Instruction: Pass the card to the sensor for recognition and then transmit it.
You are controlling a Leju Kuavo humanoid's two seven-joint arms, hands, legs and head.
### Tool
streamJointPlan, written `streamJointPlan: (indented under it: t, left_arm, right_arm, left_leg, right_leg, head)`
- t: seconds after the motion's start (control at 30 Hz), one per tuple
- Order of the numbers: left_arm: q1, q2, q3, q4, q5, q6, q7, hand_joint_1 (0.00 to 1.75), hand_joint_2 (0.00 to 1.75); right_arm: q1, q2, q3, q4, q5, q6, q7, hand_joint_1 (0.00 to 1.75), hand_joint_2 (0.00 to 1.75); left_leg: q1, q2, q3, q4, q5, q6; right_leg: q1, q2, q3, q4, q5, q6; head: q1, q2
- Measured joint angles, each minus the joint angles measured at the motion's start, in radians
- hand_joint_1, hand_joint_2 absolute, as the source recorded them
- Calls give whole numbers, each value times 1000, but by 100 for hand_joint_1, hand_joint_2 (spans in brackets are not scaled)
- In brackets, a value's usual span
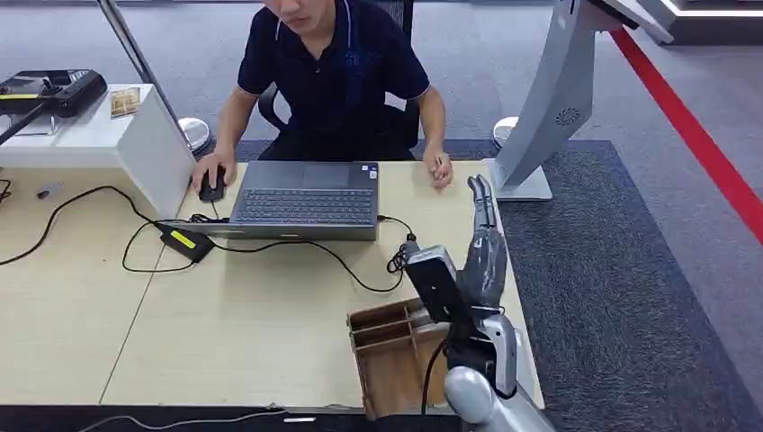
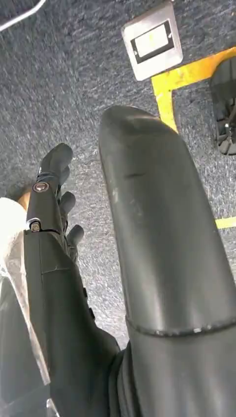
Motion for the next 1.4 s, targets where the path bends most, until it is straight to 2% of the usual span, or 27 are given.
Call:
streamJointPlan:
  t: [0.33,0.6,0.9,1.4]
  left_arm:
    - [3,0,8,0,39,11,10,0,0]
    - [3,0,12,0,55,21,21,0,0]
    - [3,-2,26,0,61,23,25,0,0]
    - [3,-2,29,0,63,23,23,0,0]
  right_arm:
    - [173,-27,-90,-165,-141,-2,-37,0,175]
    - [260,-39,-165,-253,-220,-2,-69,0,175]
    - [310,-39,-198,-272,-252,-2,-84,0,175]
    - [336,-42,-214,-256,-245,-2,-67,0,175]
  left_leg:
    - [0,0,0,0,0,0]
    - [0,1,0,0,0,0]
    - [0,1,0,0,0,0]
    - [0,1,0,0,0,0]
  right_leg:
    - [0,0,0,0,0,0]
    - [0,1,0,0,0,0]
    - [0,1,0,0,0,0]
    - [0,1,0,0,0,0]
  head:
    - [0,0]
    - [0,0]
    - [0,0]
    - [0,0]
